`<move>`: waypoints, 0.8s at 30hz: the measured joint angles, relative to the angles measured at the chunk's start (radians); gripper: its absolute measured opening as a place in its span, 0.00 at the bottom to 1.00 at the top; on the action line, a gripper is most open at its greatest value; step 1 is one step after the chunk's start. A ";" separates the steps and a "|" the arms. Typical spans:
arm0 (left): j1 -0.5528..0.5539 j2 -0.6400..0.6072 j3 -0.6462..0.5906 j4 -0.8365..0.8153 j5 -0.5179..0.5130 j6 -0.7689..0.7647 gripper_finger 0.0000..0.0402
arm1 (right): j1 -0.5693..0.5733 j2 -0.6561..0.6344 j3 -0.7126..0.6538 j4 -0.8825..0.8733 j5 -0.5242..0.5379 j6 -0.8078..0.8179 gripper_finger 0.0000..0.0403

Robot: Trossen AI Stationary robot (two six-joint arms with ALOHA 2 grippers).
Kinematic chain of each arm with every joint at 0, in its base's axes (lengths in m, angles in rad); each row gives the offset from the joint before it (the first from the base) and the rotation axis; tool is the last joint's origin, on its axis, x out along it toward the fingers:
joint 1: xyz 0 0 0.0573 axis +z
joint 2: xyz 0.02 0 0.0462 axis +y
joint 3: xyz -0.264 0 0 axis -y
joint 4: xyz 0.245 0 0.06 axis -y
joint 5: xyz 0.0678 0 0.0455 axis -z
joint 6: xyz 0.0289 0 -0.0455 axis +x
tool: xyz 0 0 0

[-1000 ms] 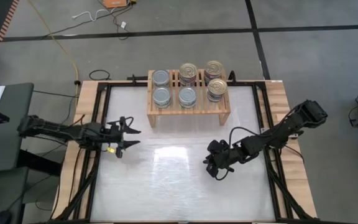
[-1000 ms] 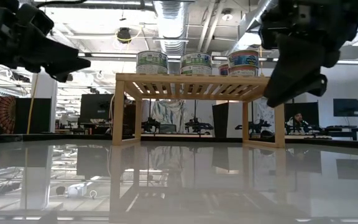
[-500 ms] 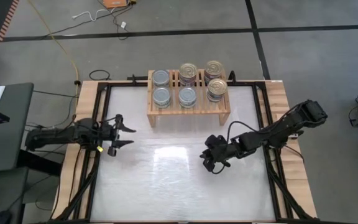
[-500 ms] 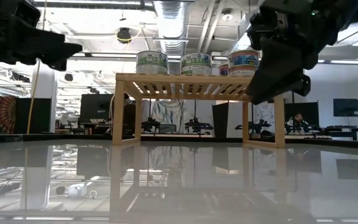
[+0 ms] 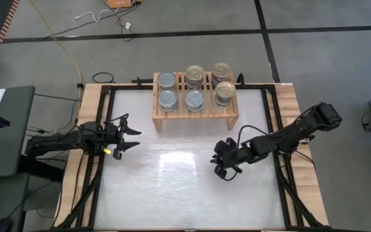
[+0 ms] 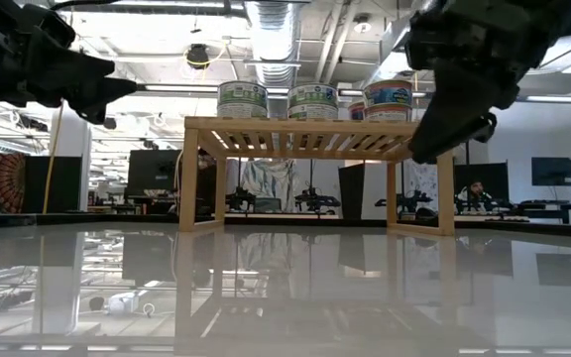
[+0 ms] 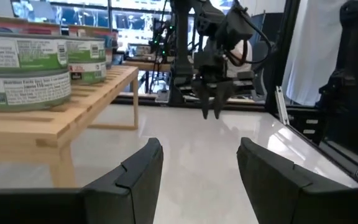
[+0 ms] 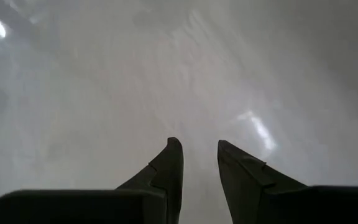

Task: Stack canned seafood by type on shelf
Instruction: Return to Home Position

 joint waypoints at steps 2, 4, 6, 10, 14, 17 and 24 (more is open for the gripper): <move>0.000 0.000 0.000 0.000 0.000 -0.015 0.50 | 0.000 -0.029 -0.006 -0.026 0.004 -0.083 0.31; 0.000 0.000 0.000 0.000 0.000 -0.017 0.50 | -0.007 -0.076 -0.039 -0.010 0.006 -0.158 0.31; 0.000 0.000 0.000 0.000 0.000 -0.018 0.50 | -0.028 -0.137 -0.102 0.039 0.003 -0.203 0.31; 0.000 0.000 0.000 -0.001 -0.001 -0.018 0.50 | -0.074 -0.300 -0.276 0.184 0.004 -0.222 0.31; 0.000 0.000 0.000 -0.001 -0.001 -0.018 0.50 | -0.101 -0.488 -0.436 0.279 0.001 -0.249 0.31; 0.000 0.000 0.000 -0.001 -0.001 -0.018 0.50 | -0.102 -0.647 -0.535 0.308 0.002 -0.264 0.31; 0.000 0.000 0.000 -0.002 -0.002 -0.018 0.50 | -0.080 -1.038 -0.701 0.313 0.001 -0.343 0.31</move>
